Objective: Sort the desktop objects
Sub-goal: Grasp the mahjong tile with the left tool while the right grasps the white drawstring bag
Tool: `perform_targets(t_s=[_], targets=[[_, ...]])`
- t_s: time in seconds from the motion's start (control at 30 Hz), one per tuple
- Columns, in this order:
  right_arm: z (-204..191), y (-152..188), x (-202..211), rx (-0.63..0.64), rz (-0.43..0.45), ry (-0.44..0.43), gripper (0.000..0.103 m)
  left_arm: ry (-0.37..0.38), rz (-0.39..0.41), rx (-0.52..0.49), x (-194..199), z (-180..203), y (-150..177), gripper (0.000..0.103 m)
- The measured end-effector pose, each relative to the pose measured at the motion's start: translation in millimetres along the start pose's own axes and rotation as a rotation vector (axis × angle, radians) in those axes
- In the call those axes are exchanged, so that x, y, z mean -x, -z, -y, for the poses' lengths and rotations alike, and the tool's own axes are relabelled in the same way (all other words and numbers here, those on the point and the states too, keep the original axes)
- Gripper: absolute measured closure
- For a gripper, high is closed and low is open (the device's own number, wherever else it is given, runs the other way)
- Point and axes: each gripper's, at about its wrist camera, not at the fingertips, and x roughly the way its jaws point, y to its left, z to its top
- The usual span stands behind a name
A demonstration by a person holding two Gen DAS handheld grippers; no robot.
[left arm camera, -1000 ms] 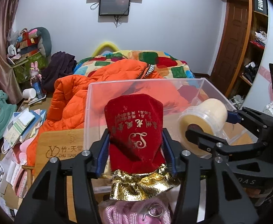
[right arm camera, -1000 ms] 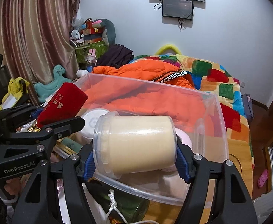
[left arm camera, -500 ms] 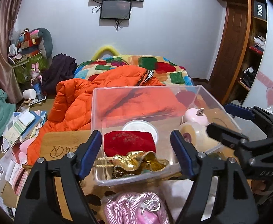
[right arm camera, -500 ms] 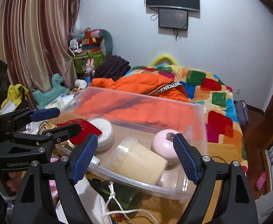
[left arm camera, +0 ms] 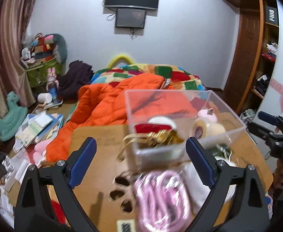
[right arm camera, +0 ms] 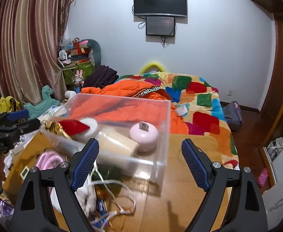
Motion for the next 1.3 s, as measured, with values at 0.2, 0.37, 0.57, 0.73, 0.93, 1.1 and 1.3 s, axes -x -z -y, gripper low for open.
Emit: perform_targets(t_s=[0.2,0.37,0.57,0.73,0.93,1.1,1.3], targets=[[-6.8,13.5,16.8,-0.012,0.002,-0.012,0.017,-0.038,-0.021,0.042,13.2,-20.4,21.3,0.009],[-20.6,21.5,26.8,-0.005,0.005,-0.038,0.016,-0.072,-0.043,0.05,22.2,-29.9,40.8,0.009],[-34.9,34.6,30.6,0.0,0.005,-0.04,0.008,-0.099,-0.084,0.04,25.7,-34.6,66.7,0.009],[-44.9,43.4,28.2,0.012,-0.021,-0.048,0.008,-0.11,-0.122,0.037,24.4,-40.4,88.3,0.009],[-62.9,46.0,23.3,0.02,-0.033,-0.122,0.008,-0.081,-0.144,0.038,24.1,-42.1,104.3,0.009],[-82.6,54.2,9.2,0.063,-0.074,-0.147,0.008,-0.047,-0.162,0.025,17.8,-35.6,111.2,0.009],[-99.1,65.4,-15.3,0.093,-0.138,-0.142,0.008,-0.028,-0.174,0.015,7.9,-28.0,110.1,0.02]])
